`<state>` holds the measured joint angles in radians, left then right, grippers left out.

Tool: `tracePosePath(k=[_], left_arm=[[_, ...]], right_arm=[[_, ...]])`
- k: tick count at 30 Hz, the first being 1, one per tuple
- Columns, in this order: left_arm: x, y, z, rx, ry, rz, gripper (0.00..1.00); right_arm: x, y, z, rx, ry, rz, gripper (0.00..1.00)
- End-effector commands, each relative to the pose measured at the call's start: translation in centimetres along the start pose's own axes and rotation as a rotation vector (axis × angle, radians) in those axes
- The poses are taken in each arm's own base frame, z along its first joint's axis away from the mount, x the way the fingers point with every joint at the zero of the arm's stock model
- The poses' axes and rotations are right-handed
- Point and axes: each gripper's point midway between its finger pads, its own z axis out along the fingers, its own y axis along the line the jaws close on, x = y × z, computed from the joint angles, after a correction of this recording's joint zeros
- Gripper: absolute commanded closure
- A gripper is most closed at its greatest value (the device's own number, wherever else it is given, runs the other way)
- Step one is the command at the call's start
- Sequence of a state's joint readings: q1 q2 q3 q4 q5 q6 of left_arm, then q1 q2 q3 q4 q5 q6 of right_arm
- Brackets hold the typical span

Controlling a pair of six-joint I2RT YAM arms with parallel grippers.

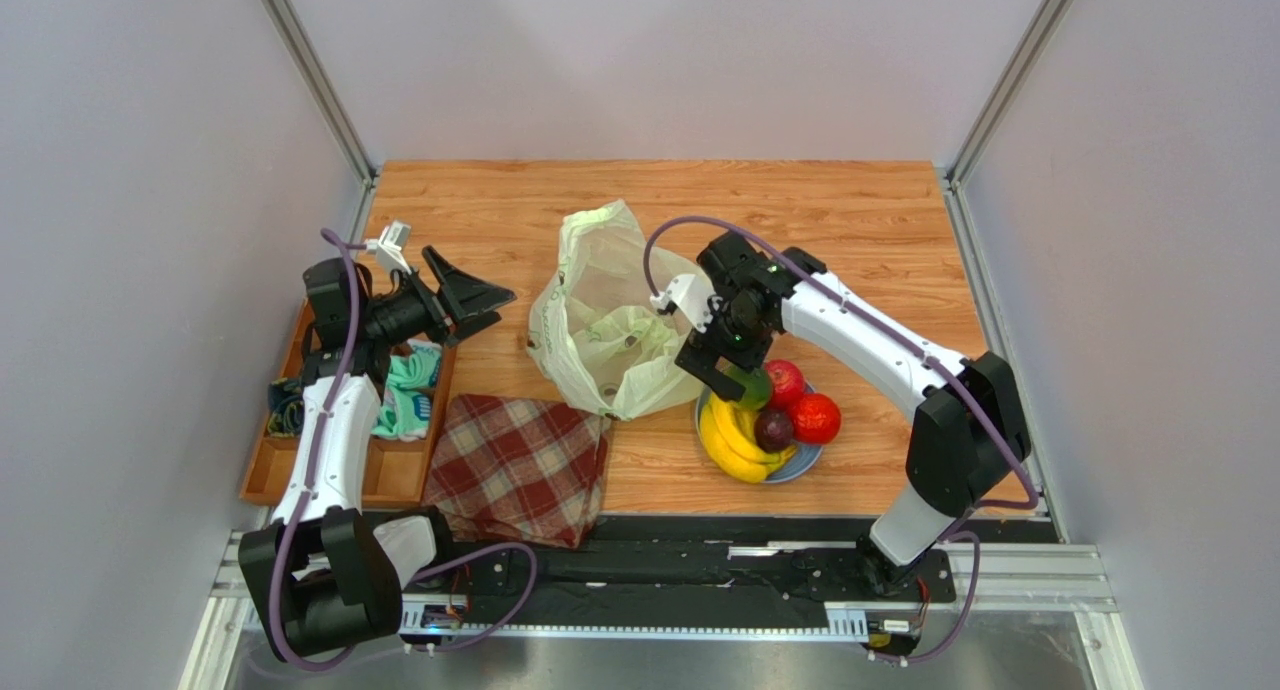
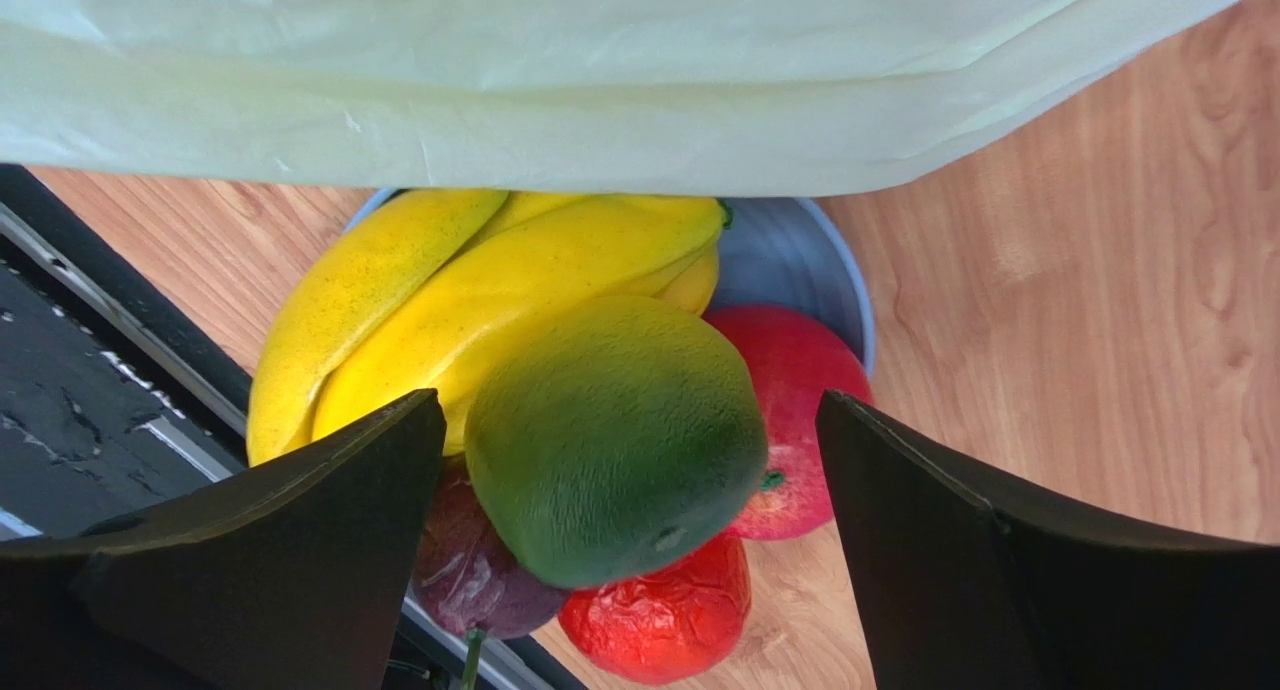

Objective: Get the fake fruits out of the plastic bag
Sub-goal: Place the fake fruit on the plate, then reset both arms

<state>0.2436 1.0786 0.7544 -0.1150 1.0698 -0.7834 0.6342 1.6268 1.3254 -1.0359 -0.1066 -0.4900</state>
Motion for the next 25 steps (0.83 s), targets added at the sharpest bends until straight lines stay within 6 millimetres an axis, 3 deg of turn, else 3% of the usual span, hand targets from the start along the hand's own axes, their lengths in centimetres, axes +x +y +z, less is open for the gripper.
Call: tracePosePath(k=[1, 4, 7, 10, 11, 13, 15, 17, 22, 25], left_arm=[[-0.7, -0.5, -0.1, 0.01, -0.016, 0.031, 0.02], [-1.1, -0.6, 0.0, 0.009, -0.013, 0.042, 0.01], [-1.9, -0.7, 0.0, -0.006, -0.017, 0.075, 0.01], [-2.6, -0.9, -0.1, -0.033, -0.015, 0.155, 0.01], [-2.9, -0.7, -0.3, -0.074, -0.024, 0.161, 0.01], [-2.9, -0.1, -0.7, -0.117, -0.014, 0.225, 0.01], [-3.7, 0.6, -1.2, -0.195, -0.048, 0.306, 0.01], [-3.8, 1.2, -1.7, -0.251, -0.06, 0.323, 0.01], [-3.2, 1.5, -2.1, -0.265, -0.052, 0.344, 0.01], [-2.8, 1.6, -2.2, -0.273, -0.053, 0.348, 0.01]], right_arm=[[-4.7, -1.2, -4.8, 0.043, -0.129, 0.027, 0.0], [-5.5, -1.9, -7.8, 0.064, -0.179, 0.057, 0.0], [-5.2, -4.6, -9.8, 0.147, -0.235, 0.168, 0.0], [-3.6, -10.2, -11.1, 0.286, -0.277, 0.335, 0.0], [-2.8, -13.3, -12.4, 0.343, -0.318, 0.449, 0.0], [-1.9, -16.4, -13.0, 0.382, -0.344, 0.571, 0.0], [0.1, -20.1, -13.9, 0.566, -0.349, 0.727, 0.0], [0.5, -20.9, -14.5, 0.649, -0.388, 0.767, 0.0], [2.2, -18.0, -11.9, 0.563, -0.347, 0.732, 0.02], [2.0, -17.2, -12.1, 0.539, -0.37, 0.732, 0.01]])
